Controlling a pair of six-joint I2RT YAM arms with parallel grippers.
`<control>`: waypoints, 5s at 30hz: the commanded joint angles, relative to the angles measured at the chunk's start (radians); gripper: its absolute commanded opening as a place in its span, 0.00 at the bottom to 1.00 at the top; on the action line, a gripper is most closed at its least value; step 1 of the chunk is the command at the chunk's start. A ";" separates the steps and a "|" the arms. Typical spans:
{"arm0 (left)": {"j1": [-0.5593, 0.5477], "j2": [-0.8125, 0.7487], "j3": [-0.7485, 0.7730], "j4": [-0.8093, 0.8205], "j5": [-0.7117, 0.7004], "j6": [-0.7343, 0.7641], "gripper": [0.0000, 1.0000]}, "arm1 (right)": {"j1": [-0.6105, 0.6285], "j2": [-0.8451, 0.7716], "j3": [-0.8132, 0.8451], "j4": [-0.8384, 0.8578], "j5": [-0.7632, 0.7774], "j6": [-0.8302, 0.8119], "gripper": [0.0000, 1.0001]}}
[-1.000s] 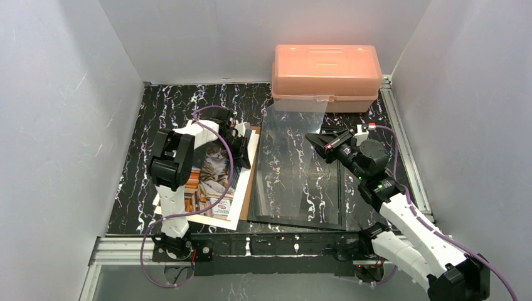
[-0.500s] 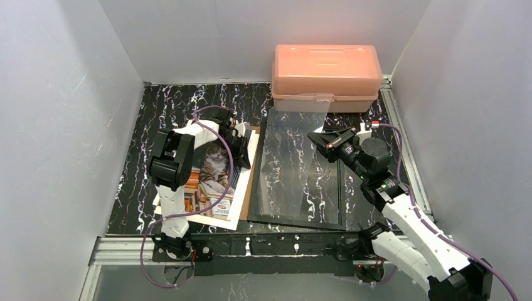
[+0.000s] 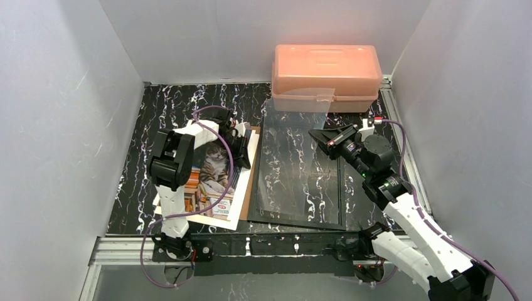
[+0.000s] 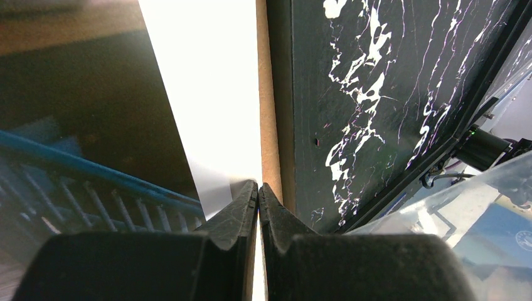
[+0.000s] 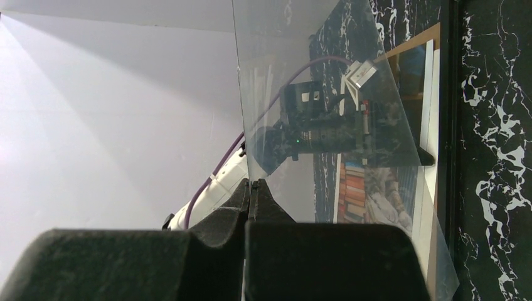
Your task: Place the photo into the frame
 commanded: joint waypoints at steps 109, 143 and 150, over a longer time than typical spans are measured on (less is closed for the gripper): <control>-0.001 -0.031 -0.032 -0.028 -0.025 0.018 0.02 | -0.078 0.164 0.152 -0.142 -0.090 -0.209 0.01; -0.001 -0.039 -0.025 -0.038 -0.017 0.018 0.01 | -0.225 0.329 0.250 -0.113 -0.411 -0.413 0.01; 0.000 -0.039 -0.027 -0.037 -0.017 0.020 0.01 | -0.226 0.326 0.222 -0.087 -0.422 -0.402 0.01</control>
